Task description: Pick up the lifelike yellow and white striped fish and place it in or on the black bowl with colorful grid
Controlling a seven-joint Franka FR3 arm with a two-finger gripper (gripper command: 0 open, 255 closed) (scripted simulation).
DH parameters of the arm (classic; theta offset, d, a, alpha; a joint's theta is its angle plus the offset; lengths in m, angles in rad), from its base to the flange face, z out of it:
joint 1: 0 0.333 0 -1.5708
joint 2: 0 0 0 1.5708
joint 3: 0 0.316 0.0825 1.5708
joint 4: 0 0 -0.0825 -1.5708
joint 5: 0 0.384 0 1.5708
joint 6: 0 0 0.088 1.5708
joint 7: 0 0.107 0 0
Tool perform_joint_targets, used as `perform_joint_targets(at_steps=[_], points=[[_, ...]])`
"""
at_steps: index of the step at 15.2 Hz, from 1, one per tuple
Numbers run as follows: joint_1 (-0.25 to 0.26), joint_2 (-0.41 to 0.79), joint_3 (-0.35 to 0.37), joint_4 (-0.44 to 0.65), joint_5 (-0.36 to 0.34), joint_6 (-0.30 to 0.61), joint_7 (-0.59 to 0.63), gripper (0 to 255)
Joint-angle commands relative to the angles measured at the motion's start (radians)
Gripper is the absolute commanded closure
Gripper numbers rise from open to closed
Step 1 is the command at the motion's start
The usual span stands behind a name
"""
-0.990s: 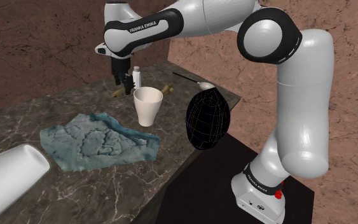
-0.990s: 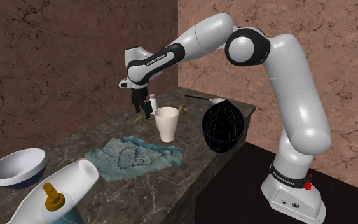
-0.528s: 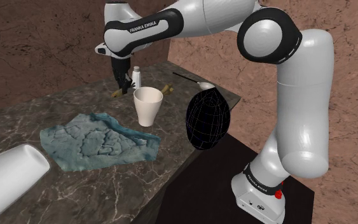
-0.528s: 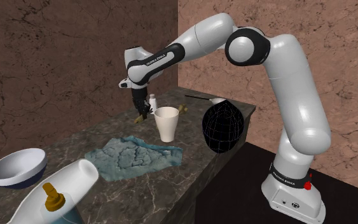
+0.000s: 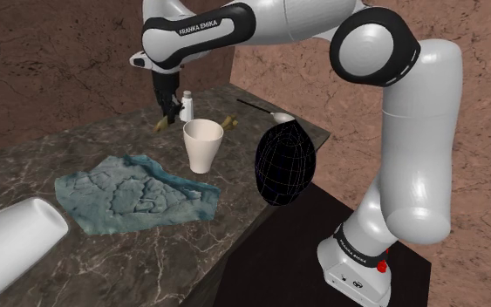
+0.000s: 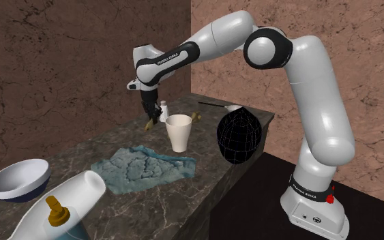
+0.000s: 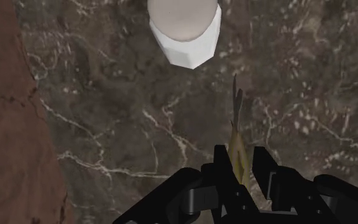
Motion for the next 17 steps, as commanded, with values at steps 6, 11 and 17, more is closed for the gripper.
perform_joint_targets(at_steps=[6,11,17], points=[[0.0,-0.021,0.0,0.064,0.001,-0.085,-0.003,255],[0.0,-0.032,0.0,0.114,0.002,-0.146,-0.006,255],[0.001,-0.038,0.0,0.185,0.003,-0.224,-0.009,255]])
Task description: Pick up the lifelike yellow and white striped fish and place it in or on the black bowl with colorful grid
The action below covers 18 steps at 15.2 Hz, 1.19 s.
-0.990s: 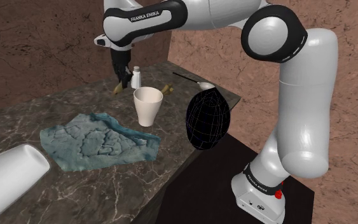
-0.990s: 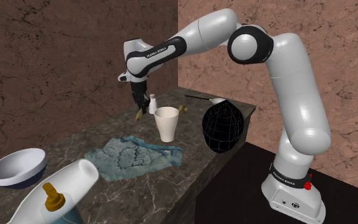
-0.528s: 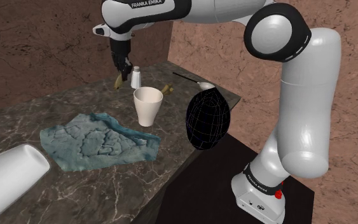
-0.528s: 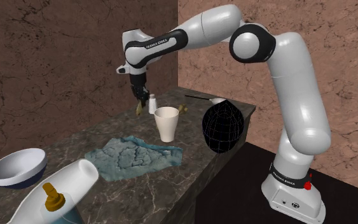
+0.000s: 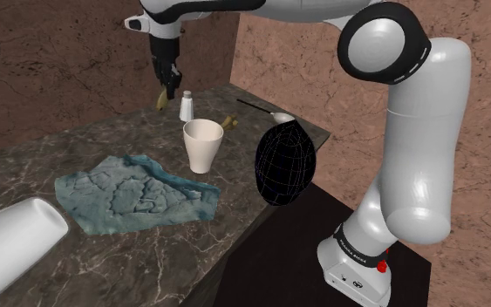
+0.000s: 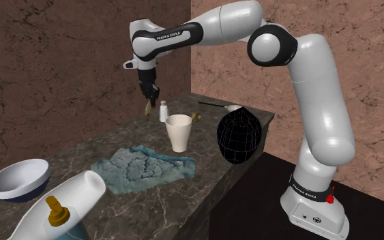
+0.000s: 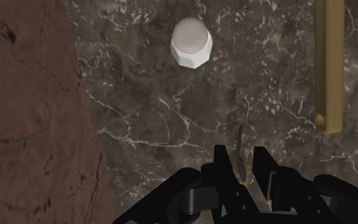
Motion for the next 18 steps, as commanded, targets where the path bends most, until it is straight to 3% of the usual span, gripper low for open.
perform_joint_targets(at_steps=[1,11,18], points=[[0.001,0.0,0.0,0.028,0.0,-0.029,0.0,255],[0.001,0.014,0.0,0.174,0.001,-0.161,-0.005,255],[-0.017,-0.327,-0.009,-0.311,0.0,-0.015,-0.026,255]])
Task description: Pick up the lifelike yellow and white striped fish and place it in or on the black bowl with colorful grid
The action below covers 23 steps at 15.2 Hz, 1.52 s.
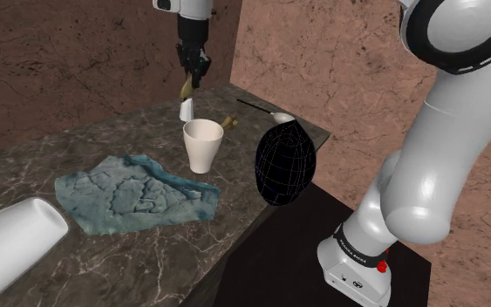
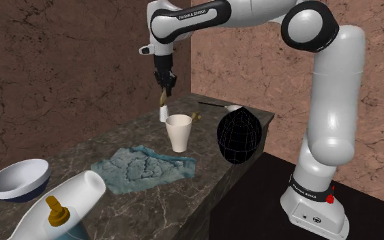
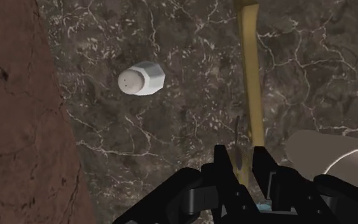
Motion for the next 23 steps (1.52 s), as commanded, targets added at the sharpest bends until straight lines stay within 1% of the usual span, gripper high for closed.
perform_joint_targets(at_steps=[1,7,13,19,22,23], points=[[-0.002,-0.084,-0.002,-0.104,-0.001,0.02,-0.003,255],[-0.016,-0.325,-0.016,-0.385,-0.008,0.061,-0.028,255],[-0.033,-0.561,-0.036,-0.614,-0.023,0.055,-0.057,255],[-0.057,-0.804,-0.059,-0.801,-0.047,0.001,-0.092,255],[-0.072,-0.93,-0.073,-0.879,-0.064,-0.045,-0.114,255],[-0.083,-1.007,-0.083,-0.921,-0.075,-0.079,-0.128,255]])
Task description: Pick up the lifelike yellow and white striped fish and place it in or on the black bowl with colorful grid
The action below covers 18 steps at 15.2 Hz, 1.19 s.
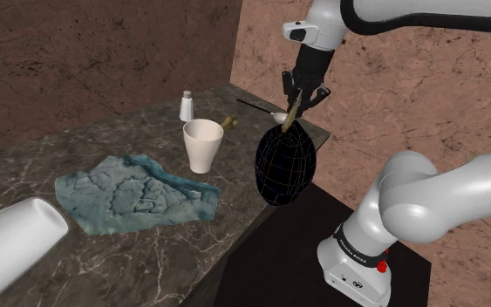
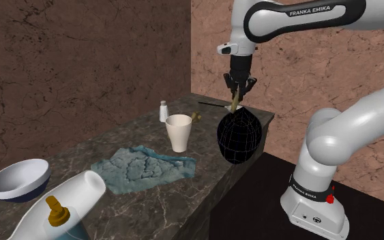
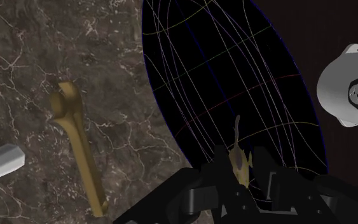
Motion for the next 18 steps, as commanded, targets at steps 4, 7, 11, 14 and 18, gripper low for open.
perform_joint_targets(at_steps=[4,7,11,14,18], points=[[-0.009,-0.07,-0.009,-0.105,-0.012,0.035,-0.006,255],[-0.011,-0.07,-0.013,-0.145,-0.016,0.075,-0.004,255],[-0.013,-0.067,-0.017,-0.197,-0.02,0.13,-0.001,255],[-0.014,-0.062,-0.02,-0.235,-0.024,0.172,0.001,255],[-0.015,-0.06,-0.021,-0.243,-0.025,0.183,0.001,255]])
